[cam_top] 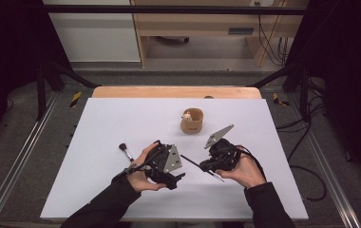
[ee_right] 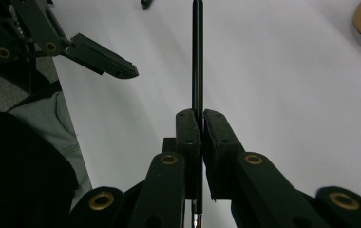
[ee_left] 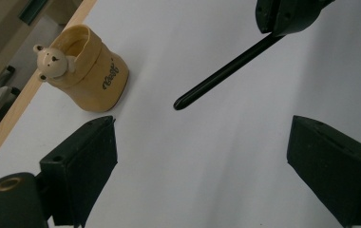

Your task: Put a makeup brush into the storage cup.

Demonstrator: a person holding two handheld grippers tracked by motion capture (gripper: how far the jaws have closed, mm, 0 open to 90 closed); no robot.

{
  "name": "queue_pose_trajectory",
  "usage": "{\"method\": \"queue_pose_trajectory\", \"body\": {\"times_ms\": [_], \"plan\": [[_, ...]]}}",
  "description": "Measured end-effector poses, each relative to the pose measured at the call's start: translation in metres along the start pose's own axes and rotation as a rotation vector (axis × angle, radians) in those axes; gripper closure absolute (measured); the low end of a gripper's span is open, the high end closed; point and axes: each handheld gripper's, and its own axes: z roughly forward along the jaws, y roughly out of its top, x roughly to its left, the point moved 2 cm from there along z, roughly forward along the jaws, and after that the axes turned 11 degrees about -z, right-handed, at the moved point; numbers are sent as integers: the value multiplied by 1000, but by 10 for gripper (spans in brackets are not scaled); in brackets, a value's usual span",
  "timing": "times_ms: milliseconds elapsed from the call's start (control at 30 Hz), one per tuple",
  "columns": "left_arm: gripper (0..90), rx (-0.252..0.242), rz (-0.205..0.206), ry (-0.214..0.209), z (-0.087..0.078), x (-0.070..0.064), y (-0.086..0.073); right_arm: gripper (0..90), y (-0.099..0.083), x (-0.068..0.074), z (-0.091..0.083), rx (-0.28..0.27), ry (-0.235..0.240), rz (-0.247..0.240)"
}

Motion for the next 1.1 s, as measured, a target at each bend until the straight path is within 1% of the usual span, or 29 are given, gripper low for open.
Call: {"method": "queue_pose_trajectory", "body": {"times_ms": [133,233,267,300,333,367,400,433,533,567,600,633,833,967,1067,1100], "plan": [[101,3,33,5,0,-3,2,855,0,0,1,0,7,-5],[109,2,43,6,0,-4,3,854,1,1,3,1,14,1],[113,-9,36,6,1,-6,4,854,1,1,3,5,13,-5],[118,-9,41,9,1,-6,4,854,1,1,4,5,16,-9],[123,1,63,14,1,-6,4,854,1,2,5,3,18,-7],[128,1,66,15,1,-7,4,854,2,2,6,0,23,-3],[132,-13,57,0,3,-9,4,854,2,2,6,6,24,-6],[137,5,77,4,2,-8,4,855,2,3,6,7,22,-6],[154,2,89,7,2,-10,5,855,3,3,7,7,27,-10],[163,-2,86,7,3,-11,5,854,4,4,7,12,29,-7],[167,8,99,13,2,-12,6,854,4,4,7,12,30,-13],[176,6,100,16,2,-13,6,854,5,4,8,12,31,-11],[234,-4,145,36,3,-16,8,854,9,6,10,21,36,-21],[277,-1,173,47,4,-17,7,855,10,7,10,23,39,-21],[318,0,192,48,5,-19,7,854,11,7,10,23,40,-24],[340,-2,203,40,5,-19,7,854,11,8,10,20,41,-24]]}}
